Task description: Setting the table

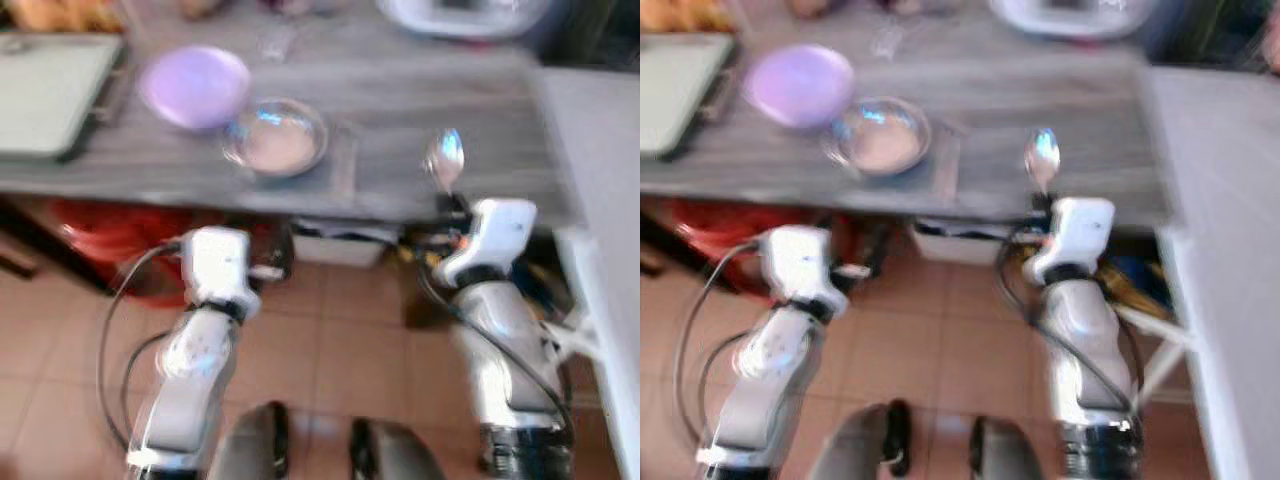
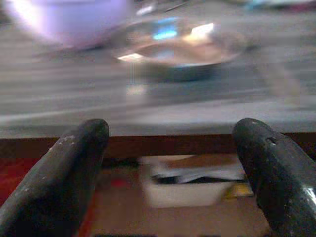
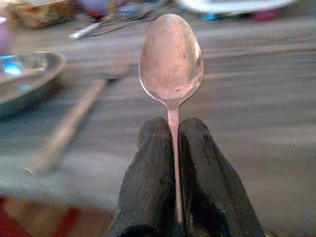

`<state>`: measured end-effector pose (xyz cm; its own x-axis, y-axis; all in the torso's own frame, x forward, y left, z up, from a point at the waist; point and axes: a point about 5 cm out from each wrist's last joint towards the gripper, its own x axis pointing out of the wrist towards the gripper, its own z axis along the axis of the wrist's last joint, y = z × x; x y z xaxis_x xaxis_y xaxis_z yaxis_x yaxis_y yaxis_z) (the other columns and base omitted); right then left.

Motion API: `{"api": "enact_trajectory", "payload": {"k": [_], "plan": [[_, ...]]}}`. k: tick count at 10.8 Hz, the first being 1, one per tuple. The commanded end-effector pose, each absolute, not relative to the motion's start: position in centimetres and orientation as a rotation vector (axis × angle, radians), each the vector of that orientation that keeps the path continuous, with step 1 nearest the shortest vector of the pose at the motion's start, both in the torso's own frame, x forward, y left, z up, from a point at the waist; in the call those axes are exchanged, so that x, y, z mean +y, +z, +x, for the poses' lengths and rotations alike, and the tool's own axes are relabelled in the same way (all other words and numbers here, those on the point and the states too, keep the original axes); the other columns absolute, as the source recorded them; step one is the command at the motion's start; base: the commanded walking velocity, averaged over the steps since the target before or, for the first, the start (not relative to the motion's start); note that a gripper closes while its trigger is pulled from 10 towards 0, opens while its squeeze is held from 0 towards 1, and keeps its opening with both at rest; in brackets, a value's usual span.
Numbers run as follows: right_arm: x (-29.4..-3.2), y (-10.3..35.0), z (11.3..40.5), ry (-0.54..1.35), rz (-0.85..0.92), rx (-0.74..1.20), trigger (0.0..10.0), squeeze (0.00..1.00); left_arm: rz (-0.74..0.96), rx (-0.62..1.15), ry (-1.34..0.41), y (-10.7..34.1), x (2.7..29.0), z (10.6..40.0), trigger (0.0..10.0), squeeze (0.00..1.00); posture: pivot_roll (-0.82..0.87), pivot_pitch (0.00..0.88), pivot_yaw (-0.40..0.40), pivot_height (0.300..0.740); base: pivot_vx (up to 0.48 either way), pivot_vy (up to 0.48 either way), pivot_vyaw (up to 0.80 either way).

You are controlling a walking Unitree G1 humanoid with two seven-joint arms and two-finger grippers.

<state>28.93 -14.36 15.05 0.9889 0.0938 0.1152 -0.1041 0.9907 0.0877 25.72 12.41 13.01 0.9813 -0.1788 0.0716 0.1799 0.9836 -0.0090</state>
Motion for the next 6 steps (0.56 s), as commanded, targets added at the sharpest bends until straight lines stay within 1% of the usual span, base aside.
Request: {"api": "enact_trajectory", "payload": {"k": [1, 2, 5, 6], "plan": [[-15.5, 15.0, 28.8, 0.06, 0.077, -0.116, 10.0, 0.0, -0.027, -0.072, -0.2, 13.1, 11.6, 25.6, 10.0, 0.0, -0.02, 0.213, 0.014, 0.74, 0.458, 0.0, 0.0], [-15.6, 15.2, 29.1, 0.059, 0.072, -0.12, 10.0, 0.0, -0.021, -0.081, -0.208, 13.3, 11.4, 25.7, 10.0, 0.0, -0.02, 0.217, 0.01, 0.74, 0.322, 0.0, 0.0], [-16.1, 14.8, 28.9, -0.004, 0.092, -0.11, 10.0, 0.0, -0.024, -0.1, -0.203, 13.6, 12.4, 25.2, 10.0, 0.0, -0.02, 0.225, 0.019, 0.74, 0.0, 0.0, 0.0], [-16.1, 14.9, 29.0, -0.008, 0.091, -0.113, 10.0, 0.0, -0.024, -0.099, -0.201, 13.6, 12.7, 25.2, 10.0, 0.0, -0.02, 0.24, 0.022, 0.74, 0.0, 0.0, 0.0]]}}
